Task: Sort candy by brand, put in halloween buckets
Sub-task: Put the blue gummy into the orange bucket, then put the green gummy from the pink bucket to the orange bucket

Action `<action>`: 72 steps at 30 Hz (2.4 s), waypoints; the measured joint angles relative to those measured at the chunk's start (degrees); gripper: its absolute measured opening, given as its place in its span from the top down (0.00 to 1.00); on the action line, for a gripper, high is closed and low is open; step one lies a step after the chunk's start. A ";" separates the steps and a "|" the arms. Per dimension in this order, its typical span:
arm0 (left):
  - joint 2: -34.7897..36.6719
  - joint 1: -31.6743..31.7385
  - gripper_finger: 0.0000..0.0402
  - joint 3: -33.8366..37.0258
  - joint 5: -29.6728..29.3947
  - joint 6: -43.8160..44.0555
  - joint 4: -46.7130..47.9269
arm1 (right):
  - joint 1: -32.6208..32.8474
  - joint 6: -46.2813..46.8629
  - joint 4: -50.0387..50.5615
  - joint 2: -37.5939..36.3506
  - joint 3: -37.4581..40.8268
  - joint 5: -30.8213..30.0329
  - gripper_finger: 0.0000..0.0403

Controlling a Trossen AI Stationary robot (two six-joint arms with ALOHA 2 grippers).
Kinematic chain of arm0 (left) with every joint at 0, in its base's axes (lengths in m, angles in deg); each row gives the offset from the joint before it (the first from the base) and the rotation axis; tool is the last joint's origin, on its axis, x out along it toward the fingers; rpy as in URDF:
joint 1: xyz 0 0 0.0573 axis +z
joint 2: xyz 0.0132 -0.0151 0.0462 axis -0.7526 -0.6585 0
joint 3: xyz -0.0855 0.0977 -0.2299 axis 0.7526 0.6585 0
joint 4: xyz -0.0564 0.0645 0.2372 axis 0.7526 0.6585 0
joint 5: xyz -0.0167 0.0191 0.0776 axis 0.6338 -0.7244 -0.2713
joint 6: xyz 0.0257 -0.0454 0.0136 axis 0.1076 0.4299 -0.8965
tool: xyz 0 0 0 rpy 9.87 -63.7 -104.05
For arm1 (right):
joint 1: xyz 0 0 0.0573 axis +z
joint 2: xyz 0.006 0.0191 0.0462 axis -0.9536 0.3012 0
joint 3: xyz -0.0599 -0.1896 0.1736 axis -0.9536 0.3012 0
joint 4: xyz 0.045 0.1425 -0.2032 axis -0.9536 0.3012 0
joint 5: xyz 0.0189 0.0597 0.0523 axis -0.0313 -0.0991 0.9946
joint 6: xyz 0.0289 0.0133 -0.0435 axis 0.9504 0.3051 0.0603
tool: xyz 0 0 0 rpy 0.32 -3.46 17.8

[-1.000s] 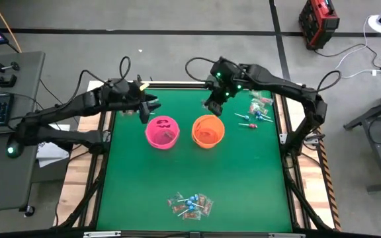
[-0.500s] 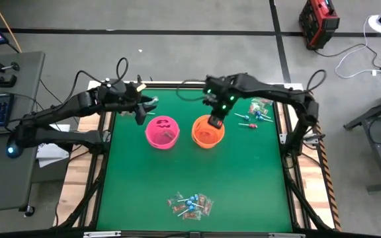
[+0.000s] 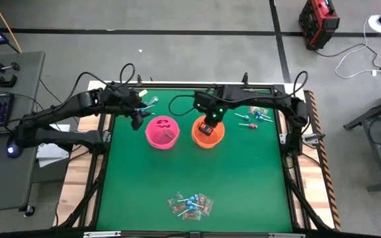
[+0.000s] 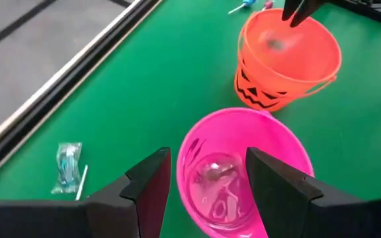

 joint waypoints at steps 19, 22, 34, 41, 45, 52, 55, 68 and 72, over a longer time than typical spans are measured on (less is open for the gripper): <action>-5.30 -7.18 0.54 0.02 -5.51 22.67 10.55 | 7.28 -2.35 8.37 -9.42 -0.02 -11.49 0.45; -9.60 -7.15 0.55 0.02 -4.97 27.39 9.86 | 7.28 -2.48 8.54 -10.11 -0.02 -11.75 0.45; -20.37 -6.95 0.55 0.04 -5.90 31.08 9.36 | 7.06 0.12 11.55 -15.69 -0.02 -14.26 0.45; -20.59 -6.64 0.65 0.04 -6.79 28.63 11.72 | 7.59 2.45 11.56 -18.26 -0.02 -16.26 0.45; -20.59 -6.64 0.86 0.07 -7.23 27.61 11.73 | 7.59 3.92 11.51 -19.30 -0.02 -16.90 0.45; -20.55 -6.45 0.97 0.07 -8.08 25.71 10.45 | 7.59 4.31 11.51 -21.24 -0.02 -17.60 0.45; -19.62 -6.32 0.99 -0.87 -9.71 25.07 10.22 | 7.59 5.29 11.55 -22.33 -0.02 -17.60 0.45; -19.63 -10.76 1.00 -16.98 -34.71 1.13 -6.98 | 8.98 5.55 11.48 -26.77 -0.02 -22.15 0.45; -22.71 -11.43 1.00 -17.00 -37.72 -13.22 -21.84 | 10.85 7.12 11.68 -27.20 -0.02 -24.30 0.45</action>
